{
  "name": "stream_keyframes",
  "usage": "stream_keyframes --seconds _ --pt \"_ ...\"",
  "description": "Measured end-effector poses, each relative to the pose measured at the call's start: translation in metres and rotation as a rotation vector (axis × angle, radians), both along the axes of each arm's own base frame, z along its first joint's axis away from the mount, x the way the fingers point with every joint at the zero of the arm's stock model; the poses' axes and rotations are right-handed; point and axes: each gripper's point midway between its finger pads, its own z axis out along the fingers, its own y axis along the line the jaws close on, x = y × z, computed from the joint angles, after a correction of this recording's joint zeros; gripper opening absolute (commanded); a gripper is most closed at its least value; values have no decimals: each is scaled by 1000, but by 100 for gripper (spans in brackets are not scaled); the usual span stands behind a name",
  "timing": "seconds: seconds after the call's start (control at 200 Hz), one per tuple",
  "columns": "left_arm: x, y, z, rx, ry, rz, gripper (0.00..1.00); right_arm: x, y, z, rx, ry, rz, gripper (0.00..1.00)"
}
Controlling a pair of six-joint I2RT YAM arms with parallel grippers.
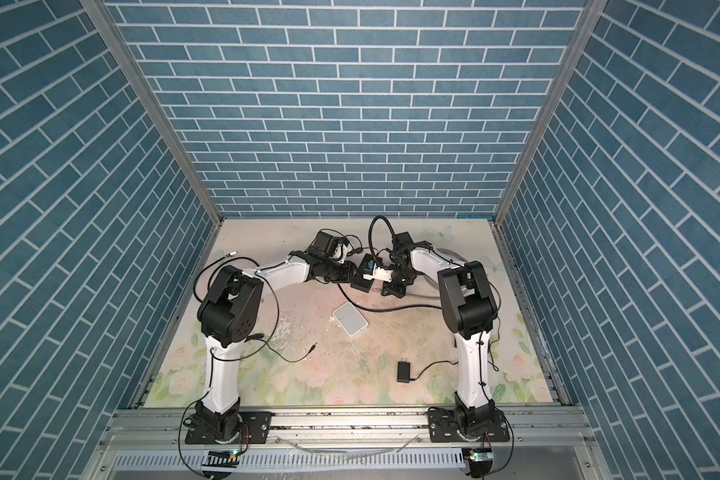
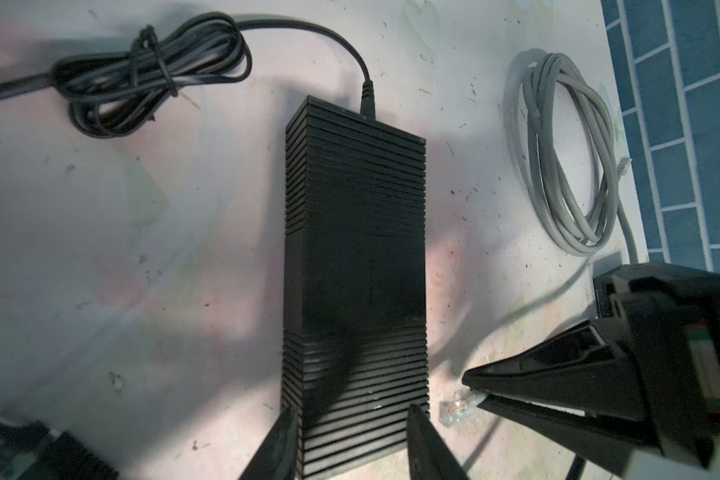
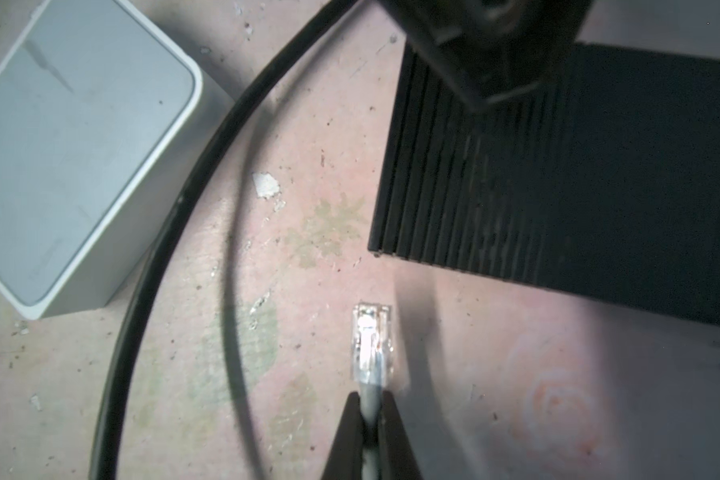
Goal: Insert the plug into the switch port
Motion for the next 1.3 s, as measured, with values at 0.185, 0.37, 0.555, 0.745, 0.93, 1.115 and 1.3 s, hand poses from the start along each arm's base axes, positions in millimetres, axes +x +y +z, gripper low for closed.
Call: stream_keyframes --seconds 0.185,0.37,0.555,0.745,0.93,1.115,1.3 --pt "-5 -1 -7 23 16 -1 44 9 4 -1 -22 -25 4 6" --pt "-8 -1 -11 18 30 3 44 11 5 -4 -29 -29 6 6" --pt "-13 -3 -13 -8 58 6 43 15 6 -6 -33 -35 6 5" --pt "-15 -3 -17 -24 77 19 42 14 6 -6 -37 -34 6 5" --pt "-16 -5 -16 -44 92 22 40 14 4 -6 -40 -30 3 5" --pt "-17 -8 -14 -62 102 23 40 16 1 -6 -44 -26 -8 5" --pt "-19 -9 -13 -73 110 15 39 17 -1 -6 -44 -24 -17 5"
